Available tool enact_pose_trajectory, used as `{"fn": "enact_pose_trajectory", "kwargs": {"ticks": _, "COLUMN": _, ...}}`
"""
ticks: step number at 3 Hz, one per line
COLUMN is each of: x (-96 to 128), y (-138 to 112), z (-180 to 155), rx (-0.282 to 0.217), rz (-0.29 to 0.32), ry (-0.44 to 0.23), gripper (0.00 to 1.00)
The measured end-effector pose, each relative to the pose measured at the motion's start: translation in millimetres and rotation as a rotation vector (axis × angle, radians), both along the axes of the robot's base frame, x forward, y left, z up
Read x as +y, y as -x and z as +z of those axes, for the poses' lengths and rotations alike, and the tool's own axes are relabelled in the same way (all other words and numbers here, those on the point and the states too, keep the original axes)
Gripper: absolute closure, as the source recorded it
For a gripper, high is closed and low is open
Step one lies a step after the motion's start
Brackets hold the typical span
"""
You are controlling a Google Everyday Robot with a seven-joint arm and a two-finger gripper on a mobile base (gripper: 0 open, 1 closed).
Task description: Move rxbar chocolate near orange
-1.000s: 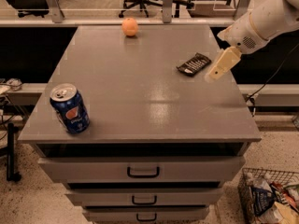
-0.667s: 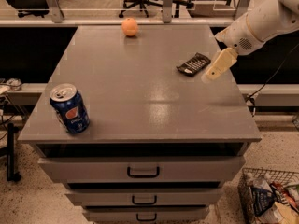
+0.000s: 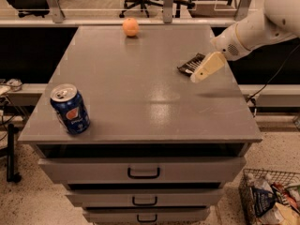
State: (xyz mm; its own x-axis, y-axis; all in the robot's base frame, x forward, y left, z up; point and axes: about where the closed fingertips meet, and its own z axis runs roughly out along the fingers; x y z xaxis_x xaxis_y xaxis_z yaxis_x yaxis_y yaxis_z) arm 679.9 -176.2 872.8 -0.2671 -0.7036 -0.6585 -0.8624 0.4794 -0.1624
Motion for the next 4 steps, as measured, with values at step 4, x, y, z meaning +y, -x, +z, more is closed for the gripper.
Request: {"fn": "enact_pose_trajectory", "kwargs": {"ticks": 4, "x": 18, "y": -36, "z": -35, "rx": -0.018, "rz": -0.151, "ry": -0.178, "gripper": 0.15}}
